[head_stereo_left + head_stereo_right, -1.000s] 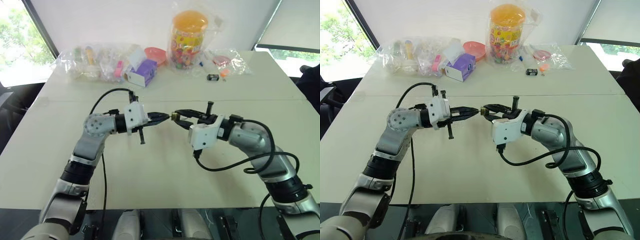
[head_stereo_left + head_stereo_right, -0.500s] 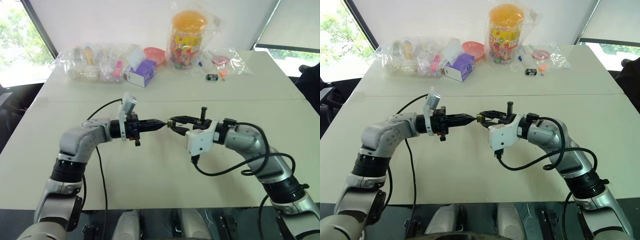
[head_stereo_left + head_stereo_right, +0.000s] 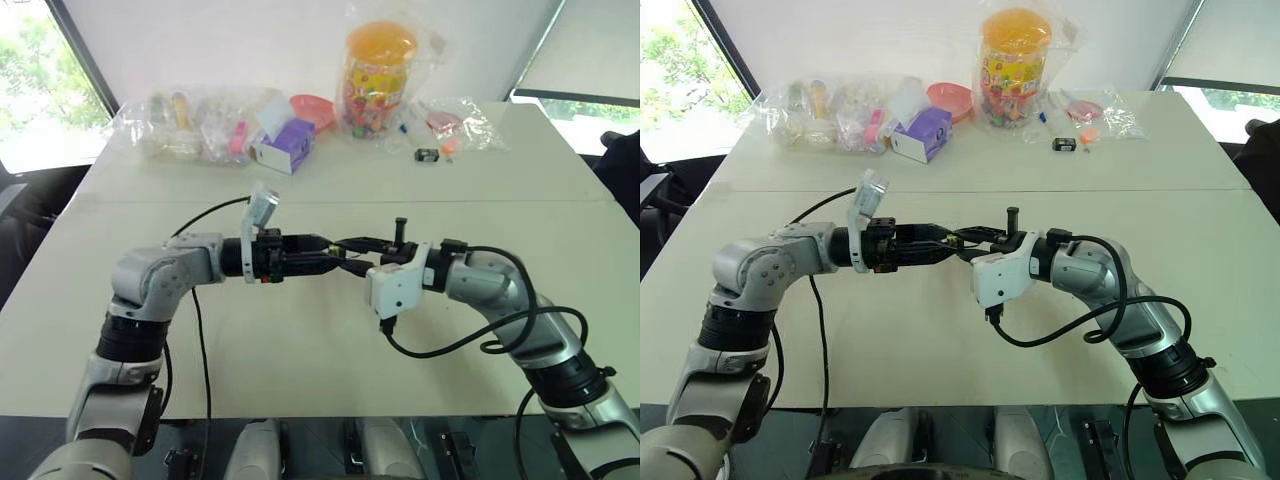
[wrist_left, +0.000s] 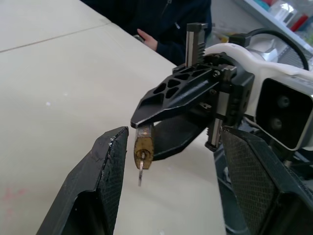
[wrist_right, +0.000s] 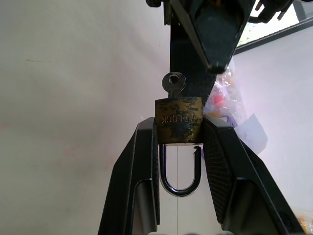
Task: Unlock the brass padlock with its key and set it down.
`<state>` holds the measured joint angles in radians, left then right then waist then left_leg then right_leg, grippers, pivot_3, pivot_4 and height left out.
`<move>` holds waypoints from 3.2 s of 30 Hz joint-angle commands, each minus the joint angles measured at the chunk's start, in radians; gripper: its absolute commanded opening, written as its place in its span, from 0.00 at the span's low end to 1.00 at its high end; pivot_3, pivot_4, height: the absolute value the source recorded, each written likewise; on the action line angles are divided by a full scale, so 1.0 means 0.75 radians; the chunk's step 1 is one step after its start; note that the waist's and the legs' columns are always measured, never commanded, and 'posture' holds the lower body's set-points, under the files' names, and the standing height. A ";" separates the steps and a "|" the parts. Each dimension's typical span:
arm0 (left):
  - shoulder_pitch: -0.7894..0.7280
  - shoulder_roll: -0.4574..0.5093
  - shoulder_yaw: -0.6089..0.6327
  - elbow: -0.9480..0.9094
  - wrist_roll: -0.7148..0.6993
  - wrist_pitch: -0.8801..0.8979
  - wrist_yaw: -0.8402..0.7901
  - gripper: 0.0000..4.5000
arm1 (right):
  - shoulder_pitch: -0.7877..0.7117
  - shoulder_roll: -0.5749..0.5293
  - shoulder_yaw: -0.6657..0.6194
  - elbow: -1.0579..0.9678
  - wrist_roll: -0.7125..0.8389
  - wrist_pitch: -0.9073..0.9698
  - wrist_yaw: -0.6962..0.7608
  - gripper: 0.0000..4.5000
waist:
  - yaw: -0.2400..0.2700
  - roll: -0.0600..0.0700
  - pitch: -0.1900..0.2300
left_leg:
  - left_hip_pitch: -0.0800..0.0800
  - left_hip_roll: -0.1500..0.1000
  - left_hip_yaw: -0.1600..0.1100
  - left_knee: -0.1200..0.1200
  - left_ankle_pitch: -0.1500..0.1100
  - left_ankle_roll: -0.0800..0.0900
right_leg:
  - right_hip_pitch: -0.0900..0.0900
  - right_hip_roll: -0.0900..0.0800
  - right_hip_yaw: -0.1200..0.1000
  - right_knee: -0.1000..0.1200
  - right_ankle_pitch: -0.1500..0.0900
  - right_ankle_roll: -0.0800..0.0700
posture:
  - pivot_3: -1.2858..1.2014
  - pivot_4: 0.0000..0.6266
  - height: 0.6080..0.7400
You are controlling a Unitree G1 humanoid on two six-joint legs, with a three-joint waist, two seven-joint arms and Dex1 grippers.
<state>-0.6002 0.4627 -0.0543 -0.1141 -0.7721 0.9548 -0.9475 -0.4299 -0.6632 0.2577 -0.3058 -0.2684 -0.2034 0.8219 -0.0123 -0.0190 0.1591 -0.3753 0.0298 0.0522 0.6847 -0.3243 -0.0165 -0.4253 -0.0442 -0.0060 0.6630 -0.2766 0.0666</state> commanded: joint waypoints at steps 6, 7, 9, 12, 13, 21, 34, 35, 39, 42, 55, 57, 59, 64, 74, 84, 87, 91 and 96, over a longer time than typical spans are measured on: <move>-0.006 -0.054 -0.003 -0.008 0.048 -0.060 0.067 0.59 | -0.012 -0.004 -0.026 -0.060 0.026 0.007 0.004 0.15 | -0.001 0.000 0.000 | 0.000 0.000 0.000 0.000 0.000 0.000 | 0.000 0.000 0.000 0.000 0.000 0.000 | 0.52 0.24 1.00; -0.006 -0.058 -0.002 -0.006 0.048 -0.061 0.069 0.52 | -0.013 -0.004 -0.026 -0.060 0.026 0.008 0.004 0.15 | 0.000 0.000 0.000 | 0.000 0.000 0.000 0.000 0.000 0.000 | 0.000 0.000 0.000 0.000 0.000 0.000 | 0.52 0.24 1.00; -0.005 -0.059 -0.004 -0.010 0.046 -0.059 0.069 0.31 | -0.015 -0.003 -0.027 -0.060 0.025 0.010 0.004 0.15 | 0.000 0.000 0.000 | 0.000 0.000 0.000 0.000 0.000 0.000 | 0.000 0.000 0.000 0.000 0.000 0.000 | 0.52 0.24 1.00; 0.000 -0.036 -0.019 -0.027 0.044 -0.041 0.050 0.00 | -0.015 -0.002 -0.027 -0.063 0.025 0.011 0.003 0.15 | 0.000 0.000 0.000 | 0.000 0.000 0.000 0.000 0.000 0.000 | 0.000 0.000 0.000 0.000 0.000 0.000 | 0.52 0.24 1.00; 0.002 -0.027 -0.025 -0.030 0.047 -0.039 0.044 0.00 | -0.016 -0.003 -0.027 -0.064 0.025 0.011 0.003 0.15 | 0.000 0.000 0.000 | 0.000 0.000 0.000 0.000 0.000 0.000 | 0.000 0.000 0.000 0.000 0.000 0.000 | 0.52 0.24 1.00; 0.012 0.031 -0.053 -0.056 0.023 -0.008 -0.014 0.00 | -0.039 0.014 -0.032 -0.075 0.073 0.047 0.015 0.38 | 0.000 0.000 0.000 | 0.000 0.000 0.000 0.000 0.000 0.000 | 0.000 0.000 0.000 0.000 0.000 0.000 | 0.52 0.24 1.00; -0.062 0.097 -0.029 0.066 0.072 -0.078 -0.104 0.00 | -0.014 0.022 -0.338 -0.315 0.718 1.031 0.129 0.94 | 0.002 0.000 0.000 | 0.000 0.000 0.000 0.000 0.000 0.000 | 0.000 -0.001 0.000 0.000 0.000 0.000 | 0.52 0.24 1.00; -0.067 0.101 -0.029 0.074 0.075 -0.083 -0.110 0.00 | -0.012 0.014 -0.367 -0.341 0.786 1.104 0.135 0.88 | 0.002 0.000 0.000 | 0.000 0.000 0.000 0.000 0.000 0.000 | 0.000 -0.001 0.000 0.000 0.000 0.000 | 0.52 0.24 1.00; -0.091 0.099 -0.027 0.102 0.087 -0.097 -0.127 0.00 | -0.022 0.022 -0.443 -0.418 1.004 1.362 0.090 0.49 | 0.001 0.000 0.000 | 0.000 0.001 -0.001 0.000 -0.001 0.001 | 0.000 -0.002 0.000 0.000 0.000 0.000 | 0.52 0.24 1.00; -0.109 0.090 -0.032 0.115 0.089 -0.105 -0.143 0.00 | -0.050 0.052 -0.441 -0.462 1.109 1.491 0.017 0.14 | 0.000 0.000 0.000 | 0.000 0.001 -0.001 0.000 -0.001 0.001 | 0.000 -0.002 0.000 0.000 0.000 0.000 | 0.52 0.24 1.00; -0.119 0.097 -0.039 0.027 0.025 -0.035 -0.226 0.00 | -0.036 0.050 -0.317 -0.370 1.077 1.472 -0.138 0.01 | 0.000 0.000 0.000 | -0.001 0.000 -0.001 0.000 -0.001 0.001 | 0.000 0.000 0.000 -0.001 0.000 0.000 | 0.52 0.24 1.00; -0.119 0.107 -0.035 0.016 0.015 -0.024 -0.239 0.00 | -0.029 0.039 -0.306 -0.339 1.055 1.443 -0.140 0.01 | 0.000 0.000 0.000 | -0.001 0.000 -0.001 0.000 -0.001 0.001 | 0.000 0.000 0.000 -0.001 0.000 0.000 | 0.52 0.24 1.00; -0.118 0.114 -0.034 0.009 0.010 -0.020 -0.247 0.00 | -0.023 0.032 -0.298 -0.317 1.041 1.422 -0.140 0.01 | 0.000 0.000 0.000 | -0.001 0.000 -0.001 0.000 -0.001 0.001 | 0.000 0.000 0.000 -0.002 0.000 0.000 | 0.52 0.24 1.00; -0.131 0.103 -0.020 0.031 0.016 -0.039 -0.225 0.00 | -0.001 0.019 -0.278 -0.315 1.042 1.404 -0.125 0.01 | 0.000 0.000 0.000 | -0.001 0.000 -0.001 0.000 -0.001 0.001 | 0.000 0.000 0.000 -0.002 0.000 0.000 | 0.52 0.24 1.00; -0.103 0.116 -0.039 0.004 -0.007 -0.005 -0.233 0.00 | -0.052 -0.005 -0.312 -0.292 1.019 1.362 -0.145 0.01 | -0.001 0.000 0.000 | -0.001 0.000 -0.001 0.000 -0.001 0.002 | 0.000 0.000 0.000 -0.002 0.000 0.000 | 0.52 0.24 1.00; -0.100 0.107 -0.031 0.003 0.000 -0.017 -0.223 0.00 | -0.120 0.013 -0.278 -0.375 1.054 1.392 -0.167 0.01 | 0.000 0.000 0.000 | -0.002 0.000 -0.001 -0.001 -0.001 0.002 | 0.000 0.000 0.000 -0.002 0.000 0.000 | 0.52 0.24 1.00; -0.109 0.103 -0.023 0.011 -0.005 -0.015 -0.219 0.00 | -0.104 0.023 -0.267 -0.383 1.059 1.396 -0.180 0.01 | 0.000 0.000 0.000 | -0.002 0.000 -0.001 -0.001 -0.001 0.002 | 0.000 0.000 0.000 -0.002 0.000 0.000 | 0.52 0.24 1.00; -0.120 0.101 -0.014 0.025 -0.007 -0.018 -0.221 0.00 | -0.067 0.036 -0.244 -0.387 1.057 1.393 -0.194 0.01 | 0.000 0.000 0.000 | -0.002 0.000 -0.001 -0.001 -0.001 0.002 | 0.000 0.000 0.000 -0.003 0.000 0.000 | 0.52 0.24 1.00; -0.130 0.097 -0.010 0.041 -0.004 -0.025 -0.222 0.00 | -0.032 0.044 -0.221 -0.398 1.058 1.392 -0.203 0.01 | 0.000 0.000 0.000 | -0.002 0.000 -0.001 -0.001 -0.001 0.002 | 0.000 0.000 0.000 -0.003 0.000 0.000 | 0.52 0.24 1.00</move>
<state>-0.6765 0.5374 -0.0931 -0.0792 -0.7619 0.9522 -1.1090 -0.4546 -0.6339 0.0953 -0.5668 0.5180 0.8465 0.6735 -0.0121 -0.0191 0.1591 -0.3766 0.0300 0.0513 0.6841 -0.3250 -0.0152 -0.4254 -0.0443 -0.0060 0.6610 -0.2766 0.0667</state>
